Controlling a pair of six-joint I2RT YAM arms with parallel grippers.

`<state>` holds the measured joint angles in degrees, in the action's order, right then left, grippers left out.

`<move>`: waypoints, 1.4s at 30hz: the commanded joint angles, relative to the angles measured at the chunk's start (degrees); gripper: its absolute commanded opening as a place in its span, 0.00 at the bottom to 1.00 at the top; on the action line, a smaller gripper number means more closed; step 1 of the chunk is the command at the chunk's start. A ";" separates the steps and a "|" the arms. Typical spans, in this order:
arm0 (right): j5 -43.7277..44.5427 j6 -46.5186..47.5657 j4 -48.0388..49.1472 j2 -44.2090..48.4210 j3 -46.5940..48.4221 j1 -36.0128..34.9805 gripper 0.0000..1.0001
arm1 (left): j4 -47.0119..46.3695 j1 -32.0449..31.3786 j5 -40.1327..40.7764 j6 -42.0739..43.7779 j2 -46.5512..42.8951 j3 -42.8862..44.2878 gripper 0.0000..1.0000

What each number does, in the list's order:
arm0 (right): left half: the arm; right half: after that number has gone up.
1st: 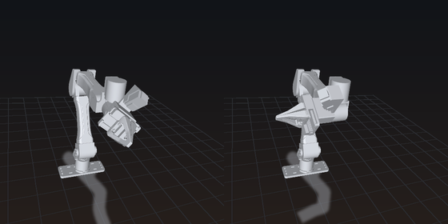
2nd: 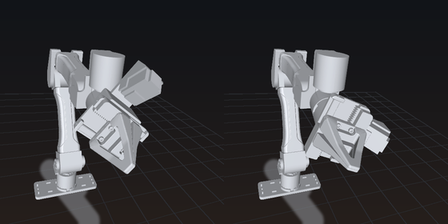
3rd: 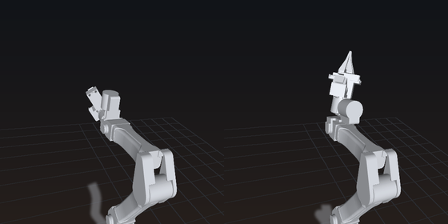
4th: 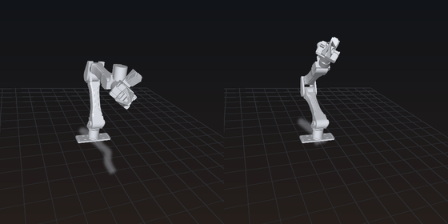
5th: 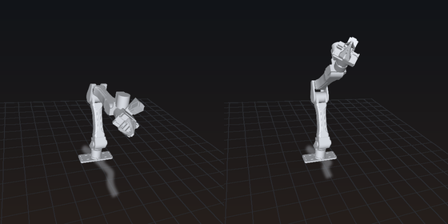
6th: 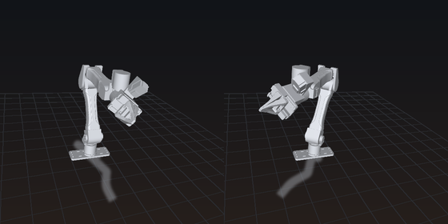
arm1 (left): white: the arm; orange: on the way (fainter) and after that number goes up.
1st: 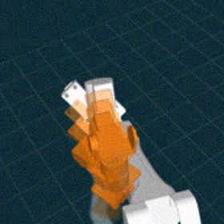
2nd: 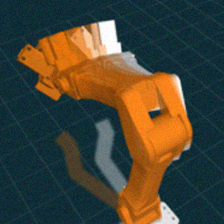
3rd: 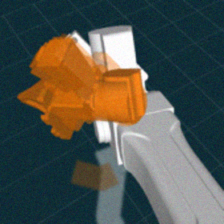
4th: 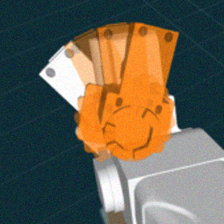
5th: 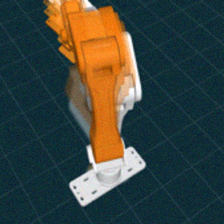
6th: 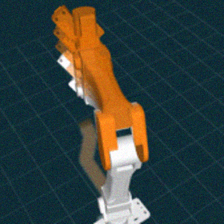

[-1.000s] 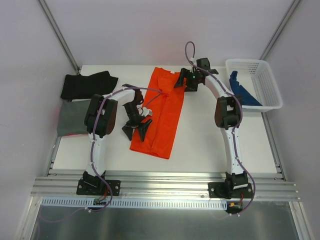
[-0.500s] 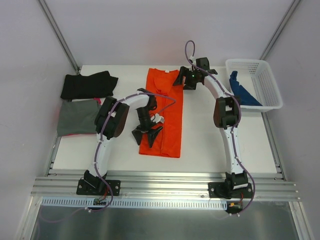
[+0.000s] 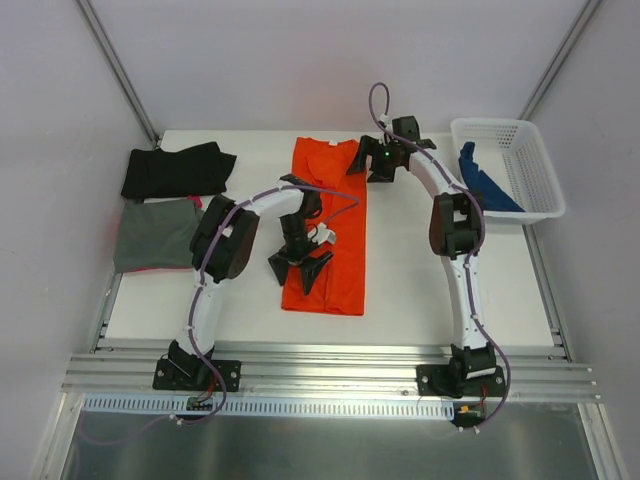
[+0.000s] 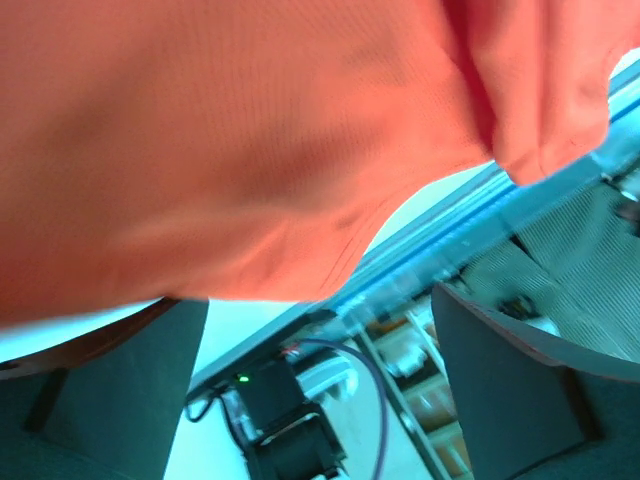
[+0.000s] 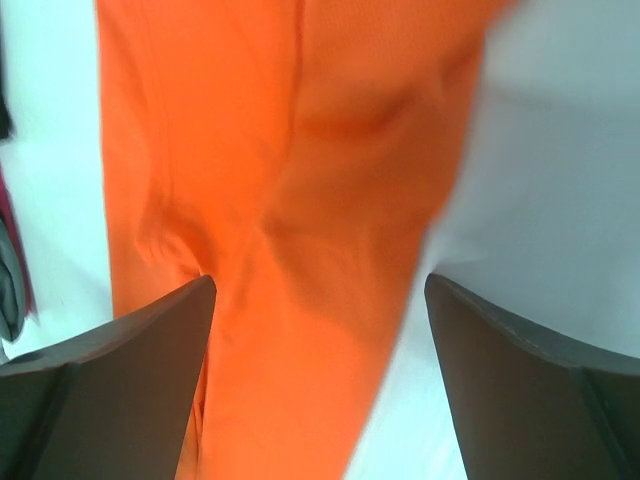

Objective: Fold and stack the t-shirts
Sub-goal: Rotate the tshirt 90 degrees, then grab the bottom of the folded rectangular tshirt with both arms

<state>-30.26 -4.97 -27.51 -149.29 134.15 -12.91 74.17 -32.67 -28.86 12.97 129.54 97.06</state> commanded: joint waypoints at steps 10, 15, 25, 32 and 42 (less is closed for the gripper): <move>3.02 -0.72 -11.60 38.35 -39.79 3.06 0.90 | -8.84 5.76 4.71 -6.79 -21.34 0.79 0.99; -0.93 -3.99 -9.24 50.22 -64.24 0.79 0.84 | -21.68 7.09 -1.80 -17.61 -27.57 -11.86 0.97; -1.47 -11.98 4.72 61.14 -87.38 -7.74 0.66 | -31.28 7.18 -1.99 -24.92 -28.11 -27.00 0.82; -2.52 -16.47 10.98 58.42 -90.11 -11.78 0.64 | -34.00 9.28 -3.74 -26.24 -28.29 -31.75 0.75; -4.19 -18.05 12.04 56.22 -90.37 -14.95 0.62 | -35.67 10.08 -5.85 -27.56 -29.34 -36.41 0.73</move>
<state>-34.17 -22.11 -15.64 -92.55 44.34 -27.14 38.92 -23.14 -32.56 -13.45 103.26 61.67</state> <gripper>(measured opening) 0.626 0.735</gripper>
